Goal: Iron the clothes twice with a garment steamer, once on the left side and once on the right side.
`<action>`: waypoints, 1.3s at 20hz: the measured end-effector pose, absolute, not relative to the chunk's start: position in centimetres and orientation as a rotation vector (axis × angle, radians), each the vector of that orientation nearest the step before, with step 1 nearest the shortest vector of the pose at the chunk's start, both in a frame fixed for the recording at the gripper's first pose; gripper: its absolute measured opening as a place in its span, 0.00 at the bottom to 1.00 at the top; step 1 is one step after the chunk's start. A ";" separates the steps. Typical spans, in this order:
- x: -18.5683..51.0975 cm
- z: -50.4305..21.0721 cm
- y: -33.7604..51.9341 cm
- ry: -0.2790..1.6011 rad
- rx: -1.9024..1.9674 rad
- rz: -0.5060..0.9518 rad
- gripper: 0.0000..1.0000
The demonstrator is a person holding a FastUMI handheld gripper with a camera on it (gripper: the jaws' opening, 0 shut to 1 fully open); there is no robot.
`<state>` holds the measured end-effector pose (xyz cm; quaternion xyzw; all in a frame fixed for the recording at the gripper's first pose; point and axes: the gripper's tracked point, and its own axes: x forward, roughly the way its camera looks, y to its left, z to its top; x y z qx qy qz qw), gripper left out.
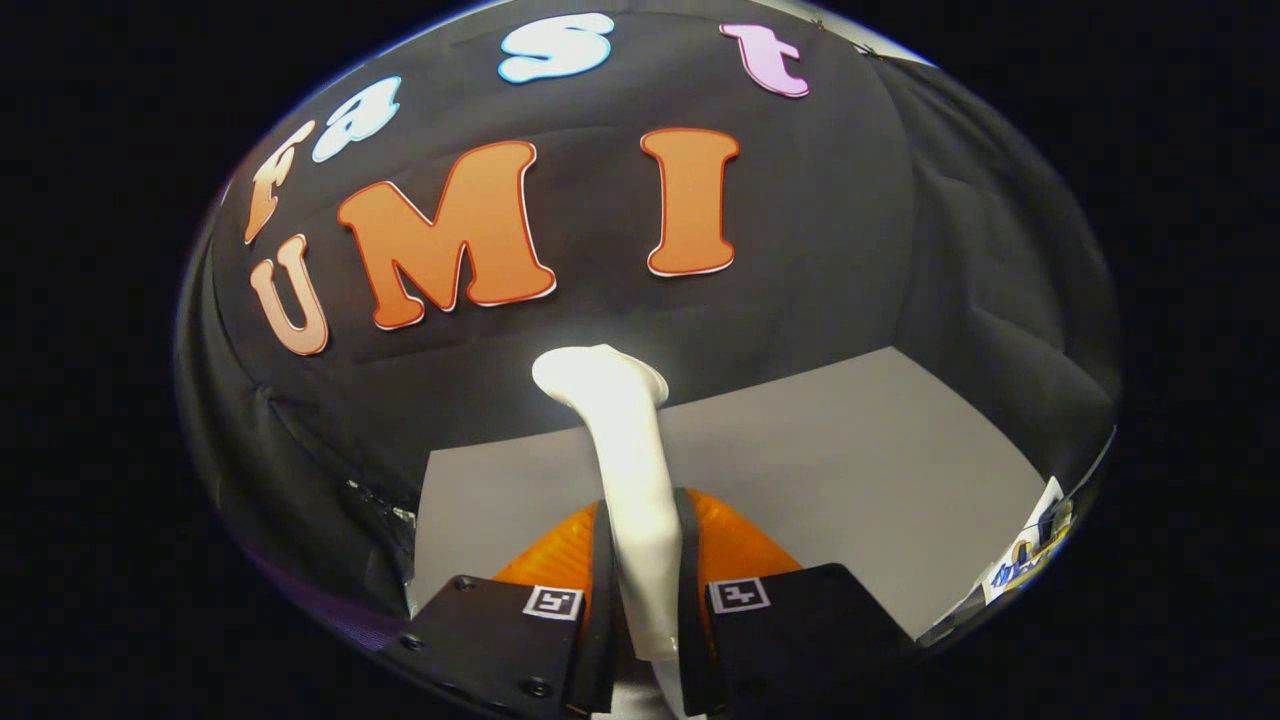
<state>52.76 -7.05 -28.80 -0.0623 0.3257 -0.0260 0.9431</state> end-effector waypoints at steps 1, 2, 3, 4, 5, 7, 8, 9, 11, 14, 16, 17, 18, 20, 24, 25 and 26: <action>52.1 -28.1 -7.2 0.646 -0.113 -0.061 0.33; 51.7 -27.2 -7.2 0.617 -0.099 -0.057 0.33; 51.1 -25.9 -7.0 0.576 -0.086 -0.045 0.32; 50.4 -24.6 -6.8 0.541 -0.084 -0.026 0.32; 49.3 -23.8 -6.6 0.522 -0.090 -0.010 0.32; 46.9 -22.3 -6.5 0.488 -0.092 0.012 0.32; 45.7 -21.4 -6.3 0.469 -0.090 0.022 0.32; 44.6 -20.6 -6.1 0.450 -0.085 0.030 0.32; 41.5 -18.2 -5.8 0.409 -0.087 0.045 0.32; 38.4 -15.7 -4.8 0.363 -0.088 0.067 0.32; 35.9 -13.7 -4.2 0.330 -0.077 0.069 0.32; 34.5 -12.6 -4.0 0.308 -0.070 0.068 0.32; 33.1 -11.6 -3.9 0.286 -0.066 0.067 0.32; 30.6 -9.4 -3.3 0.238 -0.075 0.063 0.32; 25.6 -6.2 -1.3 0.176 -0.091 0.056 0.32; 24.0 -5.3 -0.5 0.165 -0.090 0.056 0.32; 22.5 -4.8 0.1 0.153 -0.084 0.055 0.32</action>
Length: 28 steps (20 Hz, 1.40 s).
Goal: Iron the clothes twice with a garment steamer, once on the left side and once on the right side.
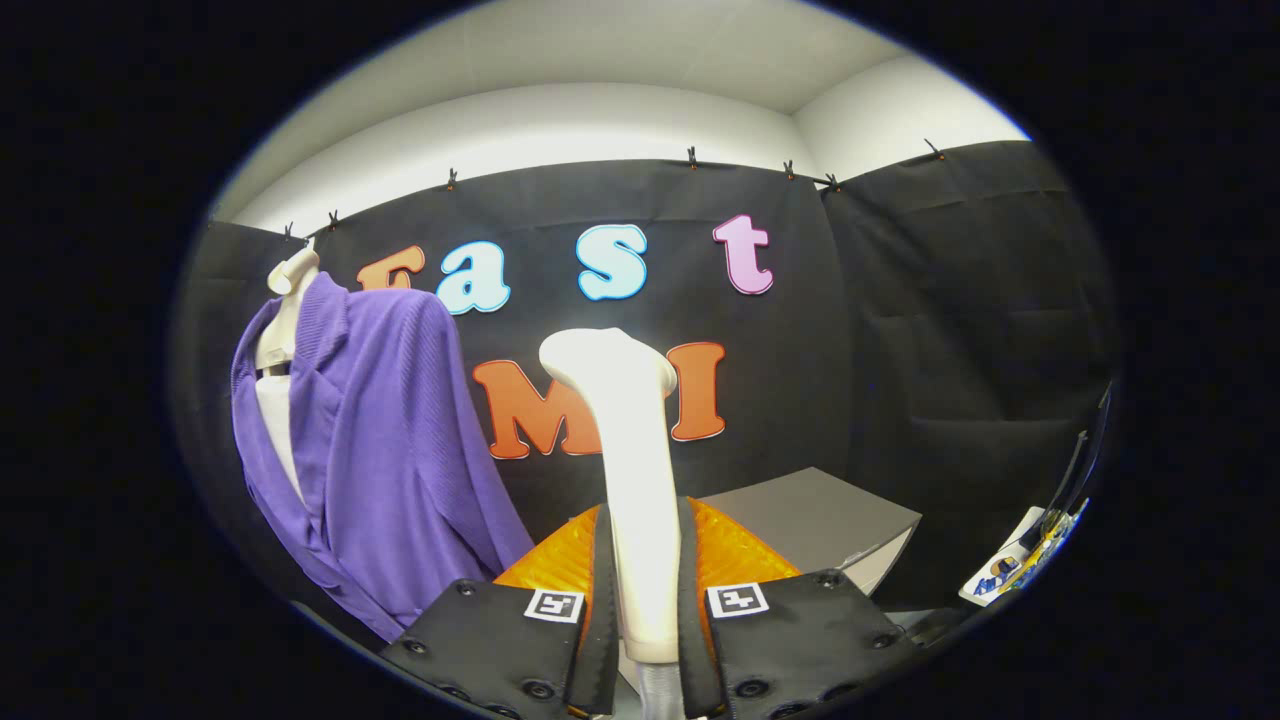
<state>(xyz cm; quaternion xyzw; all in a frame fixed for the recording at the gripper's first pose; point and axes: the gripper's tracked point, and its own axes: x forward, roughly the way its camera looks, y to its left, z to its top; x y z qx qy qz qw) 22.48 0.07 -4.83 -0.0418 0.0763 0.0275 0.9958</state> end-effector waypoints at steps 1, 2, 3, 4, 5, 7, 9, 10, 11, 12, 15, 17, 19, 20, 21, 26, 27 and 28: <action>21.2 -4.4 1.0 0.140 -0.079 0.055 0.32; 20.3 -4.0 2.0 0.126 -0.078 0.055 0.32; 18.8 -3.5 3.4 0.109 -0.076 0.055 0.32; 17.6 -3.0 4.6 0.095 -0.076 0.057 0.32; 16.5 -2.6 6.0 0.080 -0.069 0.062 0.32; 14.8 -2.3 8.9 0.068 -0.048 0.081 0.32; 13.8 -2.5 11.8 0.052 -0.054 0.095 0.32; 13.5 -2.6 13.0 0.042 -0.061 0.096 0.32; 13.3 -2.8 14.2 0.036 -0.073 0.095 0.32; 13.3 -3.2 15.4 0.029 -0.081 0.092 0.32; 13.4 -4.6 18.4 0.028 -0.082 0.083 0.31; 13.6 -5.5 19.8 0.028 -0.095 0.075 0.31; 14.1 -6.4 21.0 0.028 -0.110 0.070 0.32; 14.3 -6.9 21.6 0.032 -0.115 0.068 0.32; 14.7 -7.2 21.7 0.028 -0.126 0.056 0.32; 14.8 -8.7 22.0 0.016 -0.194 0.006 0.32; 14.7 -9.0 22.0 0.016 -0.200 0.000 0.32; 14.5 -9.5 21.9 0.023 -0.197 -0.006 0.32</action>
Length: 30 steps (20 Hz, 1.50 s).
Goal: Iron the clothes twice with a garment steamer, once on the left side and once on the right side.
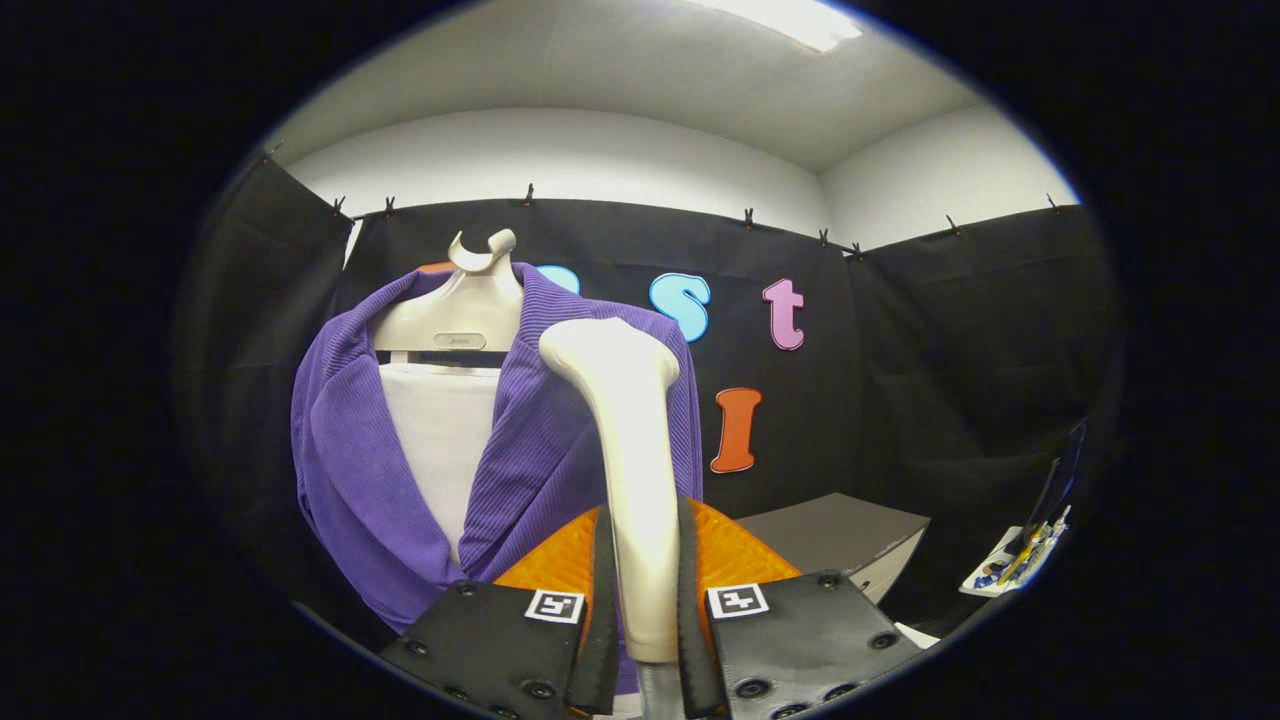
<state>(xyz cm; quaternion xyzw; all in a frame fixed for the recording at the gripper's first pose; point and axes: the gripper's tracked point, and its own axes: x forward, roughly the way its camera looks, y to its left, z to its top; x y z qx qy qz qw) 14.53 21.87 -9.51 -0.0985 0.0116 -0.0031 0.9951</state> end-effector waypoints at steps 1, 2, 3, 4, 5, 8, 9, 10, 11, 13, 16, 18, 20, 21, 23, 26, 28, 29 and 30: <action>14.4 -10.3 21.7 0.037 -0.192 -0.011 0.32; 14.2 -10.9 21.6 0.047 -0.187 -0.015 0.32; 14.0 -11.6 21.4 0.051 -0.185 -0.021 0.32; 13.8 -12.2 21.1 0.055 -0.190 -0.028 0.32; 13.8 -12.9 20.9 0.062 -0.195 -0.033 0.32; 13.3 -14.9 20.6 0.088 -0.191 -0.040 0.32; 13.0 -15.5 20.5 0.092 -0.197 -0.045 0.32; 12.6 -16.1 20.1 0.097 -0.210 -0.052 0.32; 12.2 -16.9 19.9 0.105 -0.222 -0.060 0.32; 11.4 -19.3 19.6 0.143 -0.234 -0.068 0.32; 10.9 -22.1 19.8 0.185 -0.224 -0.067 0.32; 10.7 -23.9 20.0 0.217 -0.229 -0.071 0.32; 10.1 -25.5 19.9 0.237 -0.249 -0.073 0.32; 9.5 -26.3 19.5 0.248 -0.256 -0.072 0.32; 8.6 -28.3 19.0 0.276 -0.248 -0.076 0.32; 7.6 -31.6 18.5 0.336 -0.236 -0.084 0.32; 6.9 -33.6 18.0 0.374 -0.240 -0.089 0.32; 6.6 -34.6 17.7 0.397 -0.242 -0.093 0.32; 6.2 -35.5 17.4 0.415 -0.241 -0.096 0.32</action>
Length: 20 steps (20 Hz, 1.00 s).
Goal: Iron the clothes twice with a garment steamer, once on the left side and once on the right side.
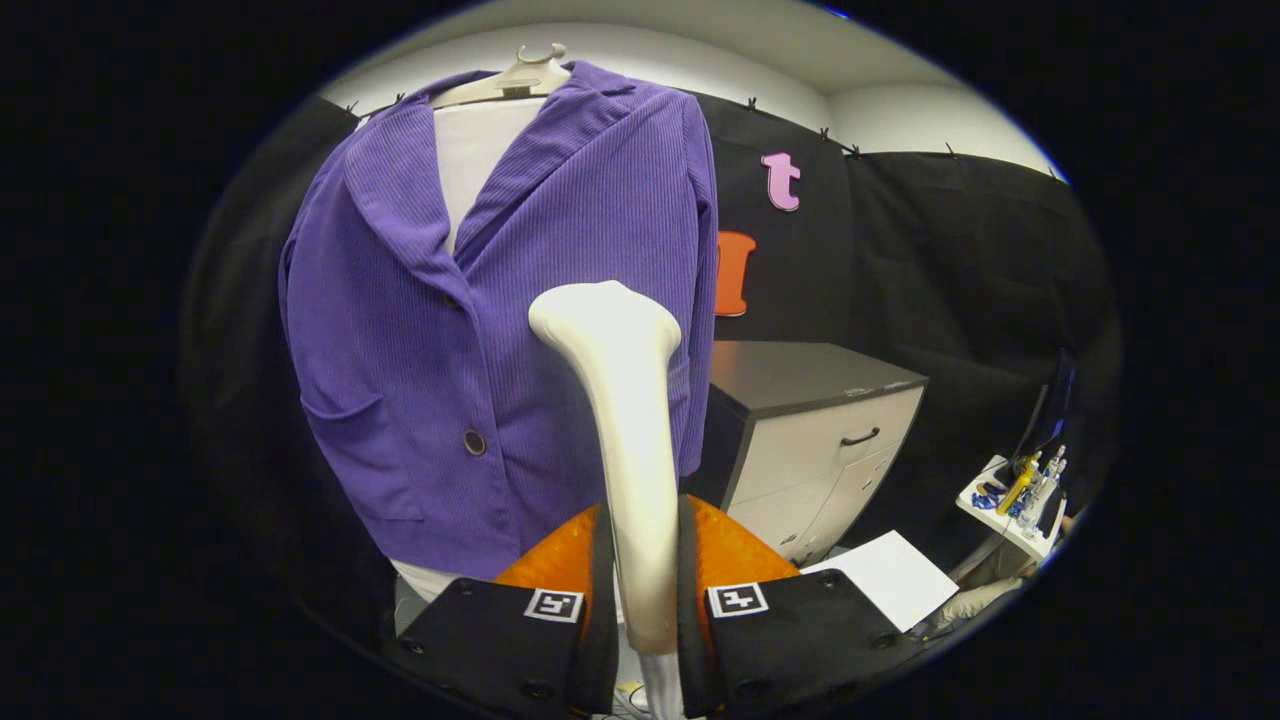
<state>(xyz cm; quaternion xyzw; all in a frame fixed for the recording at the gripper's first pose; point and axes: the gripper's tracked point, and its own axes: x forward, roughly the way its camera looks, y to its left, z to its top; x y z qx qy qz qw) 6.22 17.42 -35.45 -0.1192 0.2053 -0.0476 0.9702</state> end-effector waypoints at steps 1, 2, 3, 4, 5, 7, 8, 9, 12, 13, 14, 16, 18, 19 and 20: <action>6.1 -36.3 17.2 0.427 -0.238 -0.097 0.32; 6.1 -37.1 17.0 0.438 -0.237 -0.097 0.32; 5.8 -37.5 17.0 0.446 -0.241 -0.097 0.32; 5.6 -38.0 17.0 0.453 -0.246 -0.096 0.32; 5.4 -38.4 17.1 0.460 -0.251 -0.094 0.32; 4.9 -39.3 17.1 0.479 -0.257 -0.089 0.32; 4.8 -39.7 17.1 0.484 -0.259 -0.086 0.32; 4.6 -40.0 17.2 0.487 -0.261 -0.081 0.32; 4.4 -41.0 17.5 0.502 -0.264 -0.072 0.32; 4.3 -41.3 17.7 0.506 -0.264 -0.068 0.32; 4.1 -41.7 17.8 0.512 -0.264 -0.066 0.32; 3.8 -42.5 17.8 0.531 -0.268 -0.063 0.32; 3.2 -44.1 17.6 0.567 -0.268 -0.064 0.32; 2.7 -45.1 17.5 0.594 -0.264 -0.063 0.32; 2.3 -46.0 17.3 0.619 -0.257 -0.064 0.32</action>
